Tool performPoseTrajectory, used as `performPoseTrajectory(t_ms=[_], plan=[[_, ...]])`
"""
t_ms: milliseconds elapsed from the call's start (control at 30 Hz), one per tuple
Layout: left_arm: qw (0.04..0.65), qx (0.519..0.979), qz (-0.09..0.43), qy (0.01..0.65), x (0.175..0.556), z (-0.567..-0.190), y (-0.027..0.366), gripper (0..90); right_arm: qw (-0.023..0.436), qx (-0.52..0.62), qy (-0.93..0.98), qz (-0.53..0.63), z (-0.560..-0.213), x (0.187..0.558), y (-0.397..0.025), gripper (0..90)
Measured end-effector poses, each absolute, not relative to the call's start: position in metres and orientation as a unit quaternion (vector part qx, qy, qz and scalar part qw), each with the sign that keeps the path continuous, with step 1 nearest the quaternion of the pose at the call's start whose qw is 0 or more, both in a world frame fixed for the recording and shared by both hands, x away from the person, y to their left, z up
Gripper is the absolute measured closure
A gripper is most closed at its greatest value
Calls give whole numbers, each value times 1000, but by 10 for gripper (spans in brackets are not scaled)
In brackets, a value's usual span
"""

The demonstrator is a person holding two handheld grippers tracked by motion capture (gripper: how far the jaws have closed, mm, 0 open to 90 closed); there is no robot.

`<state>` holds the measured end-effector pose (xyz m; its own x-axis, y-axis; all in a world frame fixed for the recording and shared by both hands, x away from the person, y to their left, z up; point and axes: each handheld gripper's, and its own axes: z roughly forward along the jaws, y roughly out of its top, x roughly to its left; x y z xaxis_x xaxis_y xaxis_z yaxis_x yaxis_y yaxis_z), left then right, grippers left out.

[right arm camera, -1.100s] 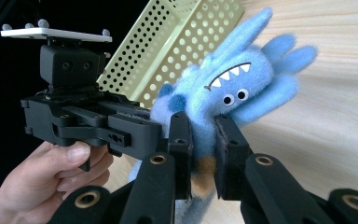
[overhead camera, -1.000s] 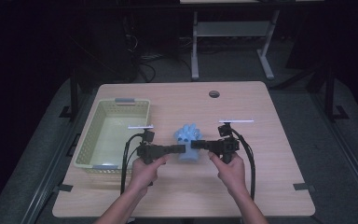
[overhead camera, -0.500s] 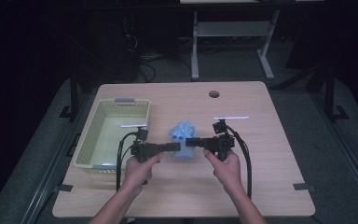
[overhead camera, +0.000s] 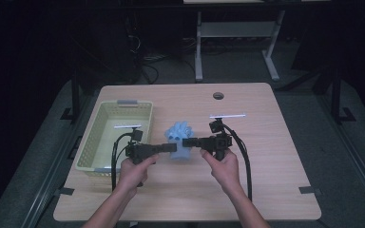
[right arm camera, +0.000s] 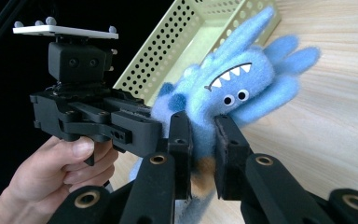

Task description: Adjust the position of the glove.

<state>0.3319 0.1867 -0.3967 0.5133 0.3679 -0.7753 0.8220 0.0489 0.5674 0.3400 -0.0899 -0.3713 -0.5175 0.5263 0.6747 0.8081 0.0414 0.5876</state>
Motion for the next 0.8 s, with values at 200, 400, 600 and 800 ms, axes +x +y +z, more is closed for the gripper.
performPoseTrajectory(t_ms=[200,400,600,800], plan=[[568,660,-196,451,331,-395,195,753,148,-466,-709,-508,-370,343,-82,787],[569,657,-195,454,332,-394,204,754,152,-462,-711,-509,-370,346,-74,788],[572,655,-192,456,332,-392,214,756,153,-456,-715,-507,-367,349,-64,787],[572,652,-190,459,331,-390,222,758,155,-451,-718,-507,-365,351,-56,787]])
